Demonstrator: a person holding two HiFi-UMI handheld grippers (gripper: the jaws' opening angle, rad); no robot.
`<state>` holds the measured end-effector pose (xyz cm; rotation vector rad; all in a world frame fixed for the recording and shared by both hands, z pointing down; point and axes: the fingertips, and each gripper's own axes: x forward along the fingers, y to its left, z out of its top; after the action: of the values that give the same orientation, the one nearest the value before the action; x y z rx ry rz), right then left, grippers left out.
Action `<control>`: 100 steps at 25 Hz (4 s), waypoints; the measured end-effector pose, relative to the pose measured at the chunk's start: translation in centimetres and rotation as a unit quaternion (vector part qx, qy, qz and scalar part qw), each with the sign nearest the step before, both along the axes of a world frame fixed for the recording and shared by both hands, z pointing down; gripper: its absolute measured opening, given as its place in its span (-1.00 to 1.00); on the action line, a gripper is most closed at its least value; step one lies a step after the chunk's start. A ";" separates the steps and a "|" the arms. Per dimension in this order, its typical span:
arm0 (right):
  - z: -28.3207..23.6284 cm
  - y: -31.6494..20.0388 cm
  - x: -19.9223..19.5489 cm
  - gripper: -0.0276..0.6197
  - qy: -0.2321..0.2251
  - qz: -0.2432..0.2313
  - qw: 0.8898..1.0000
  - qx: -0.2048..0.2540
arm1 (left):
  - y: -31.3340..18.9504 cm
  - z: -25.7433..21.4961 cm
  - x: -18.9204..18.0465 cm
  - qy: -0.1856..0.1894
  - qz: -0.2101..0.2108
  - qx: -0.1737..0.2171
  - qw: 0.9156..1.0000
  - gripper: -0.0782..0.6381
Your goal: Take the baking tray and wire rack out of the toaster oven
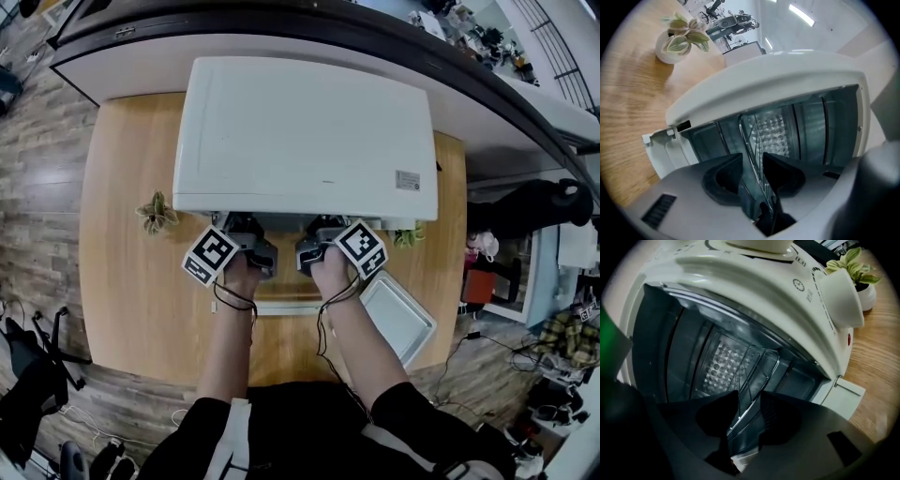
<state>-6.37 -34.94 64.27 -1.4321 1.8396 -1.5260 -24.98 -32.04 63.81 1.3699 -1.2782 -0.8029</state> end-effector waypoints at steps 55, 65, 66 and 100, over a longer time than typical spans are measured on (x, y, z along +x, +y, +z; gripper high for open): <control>-0.6 10.5 1.0 -0.70 -0.043 -0.030 0.999 0.002 | 10.2 -0.1 1.5 -0.051 0.028 -0.033 0.998 -0.64; -1.0 12.4 1.2 -0.72 -0.048 -0.036 0.998 0.002 | 12.1 -0.6 1.8 -0.057 0.028 -0.028 0.998 -0.64; -1.0 12.6 1.3 -0.72 -0.048 -0.038 0.998 0.001 | 12.3 -0.7 1.9 -0.058 0.028 -0.028 0.998 -0.64; -4.7 22.8 2.4 -0.79 -0.051 -0.090 0.993 0.048 | 22.9 -4.5 3.6 -0.122 0.050 -0.019 0.991 -0.62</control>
<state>-3.97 -12.09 59.61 -1.1505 1.9955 -1.5397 -21.38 -9.10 59.35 1.5238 -1.3922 -0.5505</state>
